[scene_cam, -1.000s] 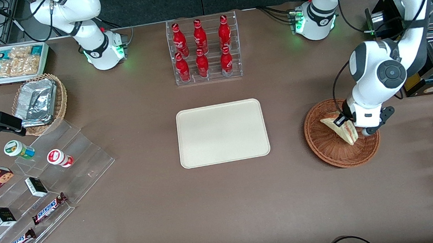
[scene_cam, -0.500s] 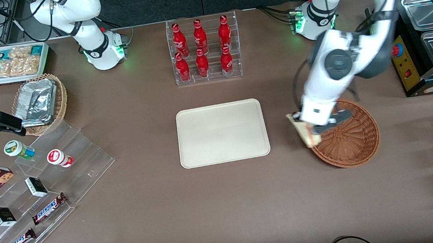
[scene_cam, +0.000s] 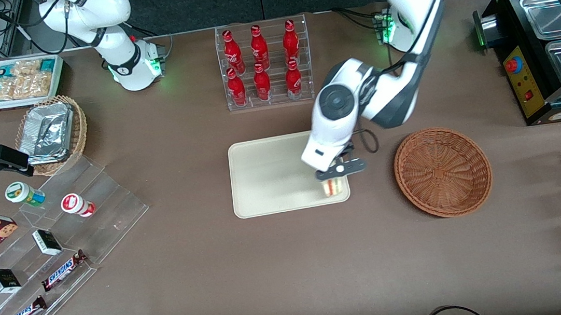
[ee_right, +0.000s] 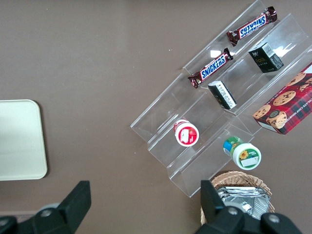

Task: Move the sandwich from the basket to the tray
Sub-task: 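Lift the sandwich and carry it with the left gripper over the cream tray, then lower the sandwich onto the tray and open the left gripper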

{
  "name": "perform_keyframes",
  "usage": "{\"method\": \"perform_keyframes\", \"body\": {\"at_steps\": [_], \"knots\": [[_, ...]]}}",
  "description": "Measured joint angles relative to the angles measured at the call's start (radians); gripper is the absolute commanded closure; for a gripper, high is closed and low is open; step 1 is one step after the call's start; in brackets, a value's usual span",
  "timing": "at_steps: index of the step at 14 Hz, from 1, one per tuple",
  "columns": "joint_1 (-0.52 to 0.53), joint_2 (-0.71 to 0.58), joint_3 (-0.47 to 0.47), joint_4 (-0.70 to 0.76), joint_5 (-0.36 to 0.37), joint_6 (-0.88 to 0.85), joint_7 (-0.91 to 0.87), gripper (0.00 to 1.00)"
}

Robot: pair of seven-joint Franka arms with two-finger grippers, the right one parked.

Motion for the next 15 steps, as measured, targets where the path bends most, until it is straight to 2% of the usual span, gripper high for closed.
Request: {"method": "perform_keyframes", "body": {"at_steps": [6, 13, 14, 15], "knots": [[-0.035, 0.168, -0.038, 0.159, -0.009, -0.019, -0.006, 1.00], [-0.064, 0.226, -0.058, 0.196, -0.009, -0.025, -0.014, 1.00], [-0.071, 0.231, -0.058, 0.196, -0.008, -0.025, -0.018, 0.85], [-0.074, 0.235, -0.058, 0.196, -0.008, -0.025, -0.019, 0.58]]}}
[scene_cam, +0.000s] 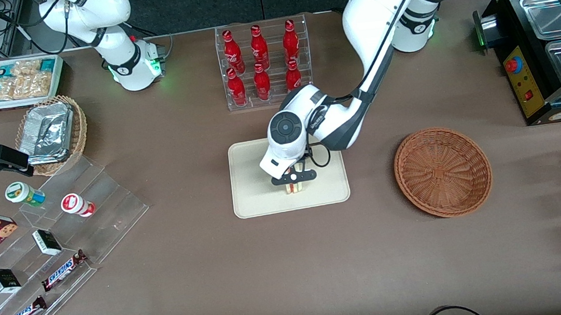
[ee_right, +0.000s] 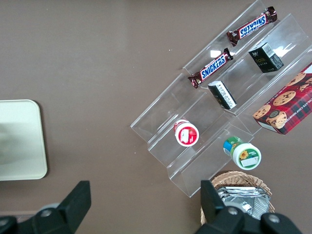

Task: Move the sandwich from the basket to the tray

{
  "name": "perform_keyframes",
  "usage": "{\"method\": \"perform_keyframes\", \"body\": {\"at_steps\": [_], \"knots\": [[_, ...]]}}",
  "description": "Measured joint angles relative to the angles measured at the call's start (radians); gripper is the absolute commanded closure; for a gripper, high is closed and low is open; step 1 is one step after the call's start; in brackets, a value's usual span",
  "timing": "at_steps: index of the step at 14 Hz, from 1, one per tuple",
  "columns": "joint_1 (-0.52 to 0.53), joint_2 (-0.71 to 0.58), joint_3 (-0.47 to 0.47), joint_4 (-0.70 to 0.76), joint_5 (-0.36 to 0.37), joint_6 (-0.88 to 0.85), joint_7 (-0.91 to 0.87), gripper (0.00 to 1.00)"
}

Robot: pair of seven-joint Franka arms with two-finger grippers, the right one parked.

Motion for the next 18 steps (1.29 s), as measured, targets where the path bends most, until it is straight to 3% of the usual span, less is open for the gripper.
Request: {"method": "perform_keyframes", "body": {"at_steps": [2, 13, 18], "knots": [[0.000, 0.002, 0.002, 0.000, 0.000, 0.000, 0.000, 0.02], [0.009, -0.003, 0.017, 0.064, 0.003, -0.043, 0.028, 0.00], [0.107, -0.054, 0.038, 0.091, 0.003, -0.132, 0.239, 0.00]]}}
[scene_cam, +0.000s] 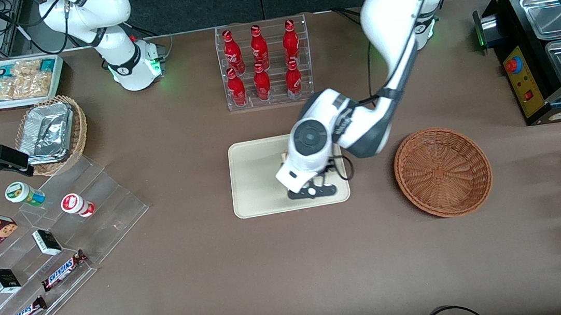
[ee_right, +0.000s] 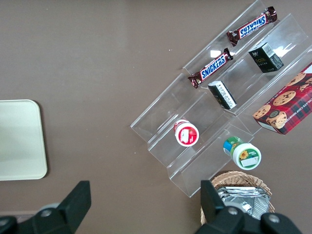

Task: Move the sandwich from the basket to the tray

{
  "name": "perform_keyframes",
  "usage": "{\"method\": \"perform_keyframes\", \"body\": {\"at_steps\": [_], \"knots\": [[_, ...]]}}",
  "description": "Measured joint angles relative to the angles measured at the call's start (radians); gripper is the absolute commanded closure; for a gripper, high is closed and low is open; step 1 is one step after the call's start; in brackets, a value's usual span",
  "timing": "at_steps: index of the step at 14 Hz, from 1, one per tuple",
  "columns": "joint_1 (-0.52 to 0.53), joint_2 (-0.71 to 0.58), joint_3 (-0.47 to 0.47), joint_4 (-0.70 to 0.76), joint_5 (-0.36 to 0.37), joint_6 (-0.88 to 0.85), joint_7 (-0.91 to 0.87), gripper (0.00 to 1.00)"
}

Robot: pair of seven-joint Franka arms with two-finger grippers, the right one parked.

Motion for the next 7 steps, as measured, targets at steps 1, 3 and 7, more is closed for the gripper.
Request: {"method": "perform_keyframes", "body": {"at_steps": [1, 3, 7], "knots": [[0.026, -0.015, 0.001, 0.000, 0.000, -0.025, 0.058, 0.00], [0.088, -0.042, 0.003, 0.001, -0.001, -0.074, 0.197, 0.00], [0.225, -0.117, 0.005, 0.005, -0.002, -0.182, 0.419, 0.00]]}}
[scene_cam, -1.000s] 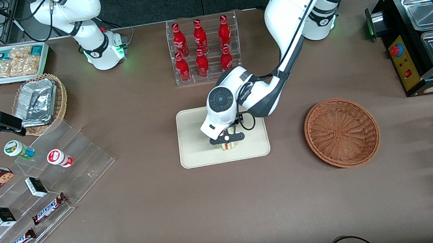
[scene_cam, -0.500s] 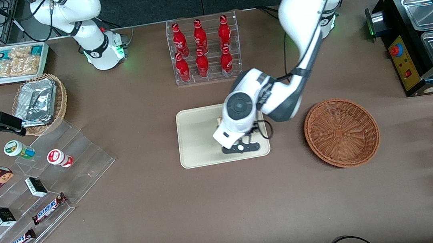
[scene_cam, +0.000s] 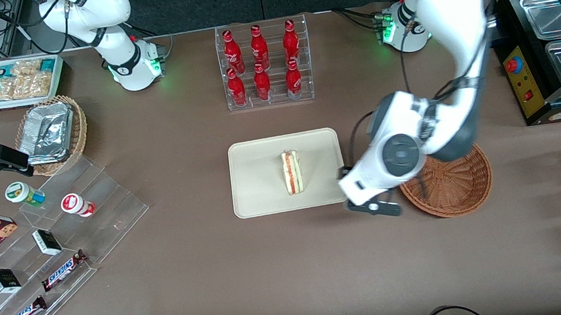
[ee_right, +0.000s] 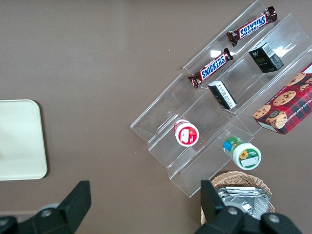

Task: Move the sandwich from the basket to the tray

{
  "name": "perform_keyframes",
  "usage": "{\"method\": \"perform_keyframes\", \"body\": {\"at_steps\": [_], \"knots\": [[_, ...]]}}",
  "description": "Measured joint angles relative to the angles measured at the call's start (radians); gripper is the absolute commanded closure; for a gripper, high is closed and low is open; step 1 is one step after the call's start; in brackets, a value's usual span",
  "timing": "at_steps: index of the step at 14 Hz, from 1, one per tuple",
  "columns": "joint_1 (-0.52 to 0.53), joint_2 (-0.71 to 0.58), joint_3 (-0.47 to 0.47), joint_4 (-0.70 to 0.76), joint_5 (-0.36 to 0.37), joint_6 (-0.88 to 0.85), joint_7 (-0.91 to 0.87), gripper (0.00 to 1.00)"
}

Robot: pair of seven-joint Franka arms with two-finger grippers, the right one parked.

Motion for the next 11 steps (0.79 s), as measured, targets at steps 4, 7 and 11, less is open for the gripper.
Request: {"method": "perform_keyframes", "body": {"at_steps": [4, 7, 11], "knots": [[0.128, -0.087, 0.003, -0.001, 0.001, -0.099, 0.041, 0.00], [0.207, -0.140, 0.002, -0.035, 0.001, -0.102, 0.077, 0.00], [0.267, -0.258, 0.002, -0.152, 0.002, -0.091, 0.086, 0.00]]}}
